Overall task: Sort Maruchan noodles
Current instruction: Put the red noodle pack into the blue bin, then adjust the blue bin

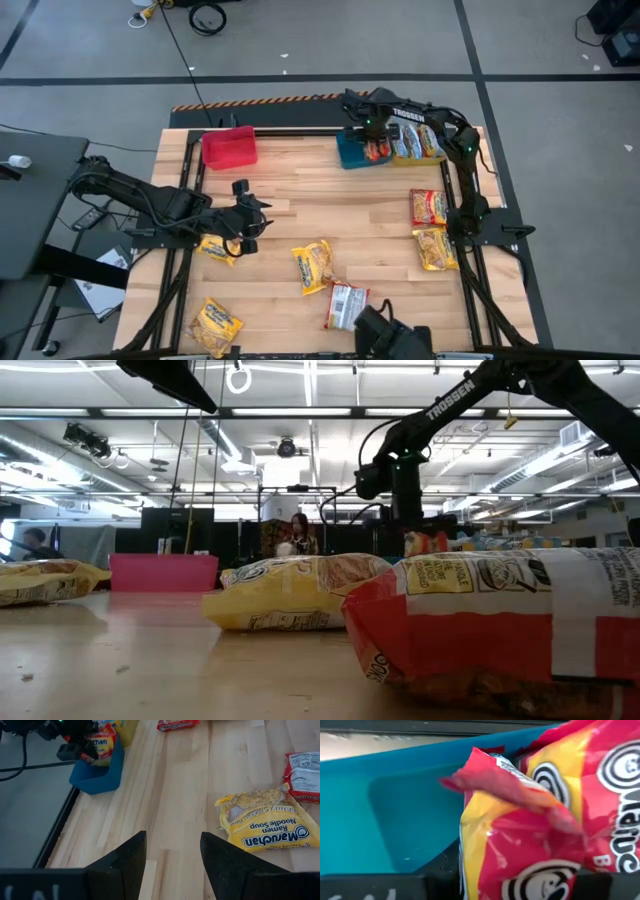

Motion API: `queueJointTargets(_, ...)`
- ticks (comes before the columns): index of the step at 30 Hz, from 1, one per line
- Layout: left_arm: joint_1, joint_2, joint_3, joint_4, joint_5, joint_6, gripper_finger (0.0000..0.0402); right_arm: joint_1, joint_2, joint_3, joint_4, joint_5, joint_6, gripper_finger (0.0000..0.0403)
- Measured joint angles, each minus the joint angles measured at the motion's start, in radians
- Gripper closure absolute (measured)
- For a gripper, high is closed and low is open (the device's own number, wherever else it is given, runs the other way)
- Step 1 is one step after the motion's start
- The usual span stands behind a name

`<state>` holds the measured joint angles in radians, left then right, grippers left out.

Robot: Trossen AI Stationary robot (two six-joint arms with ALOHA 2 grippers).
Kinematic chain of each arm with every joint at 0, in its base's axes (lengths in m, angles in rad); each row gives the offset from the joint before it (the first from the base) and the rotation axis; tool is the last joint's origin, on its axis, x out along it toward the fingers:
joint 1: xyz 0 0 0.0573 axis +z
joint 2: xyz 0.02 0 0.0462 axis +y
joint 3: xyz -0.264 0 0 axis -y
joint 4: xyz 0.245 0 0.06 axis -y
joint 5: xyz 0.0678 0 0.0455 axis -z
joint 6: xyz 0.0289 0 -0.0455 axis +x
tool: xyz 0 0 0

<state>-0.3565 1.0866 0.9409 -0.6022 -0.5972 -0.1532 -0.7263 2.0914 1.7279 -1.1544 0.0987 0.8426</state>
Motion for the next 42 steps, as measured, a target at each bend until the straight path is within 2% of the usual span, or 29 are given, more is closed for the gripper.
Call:
queueJointTargets(9, 0.000, 0.000, 0.000, 0.000, 0.000, 0.000, 0.0212, -0.036, 0.000, 0.002, -0.049, 0.071, -0.130, 0.0251)
queueJointTargets(16, 0.000, 0.000, 0.000, 0.000, -0.011, -0.010, 0.0212, -0.049, 0.000, 0.003, -0.035, 0.074, -0.190, 0.0200)
queueJointTargets(20, 0.000, 0.000, 0.000, -0.014, -0.011, -0.022, 0.0212, -0.057, 0.000, 0.051, -0.065, 0.084, -0.230, 0.0172)
queueJointTargets(27, 0.000, 0.000, 0.000, -0.023, -0.013, -0.027, 0.0212, -0.032, 0.000, 0.180, -0.097, 0.213, -0.271, 0.0157)
queueJointTargets(34, 0.000, 0.000, 0.000, -0.022, -0.012, -0.039, 0.0212, -0.014, 0.000, 0.198, -0.129, 0.235, -0.279, 0.0158)
queueJointTargets(42, 0.000, 0.000, 0.000, -0.028, -0.012, -0.045, 0.0212, 0.074, -0.055, 0.199, -0.109, 0.434, -0.364, 0.0159)
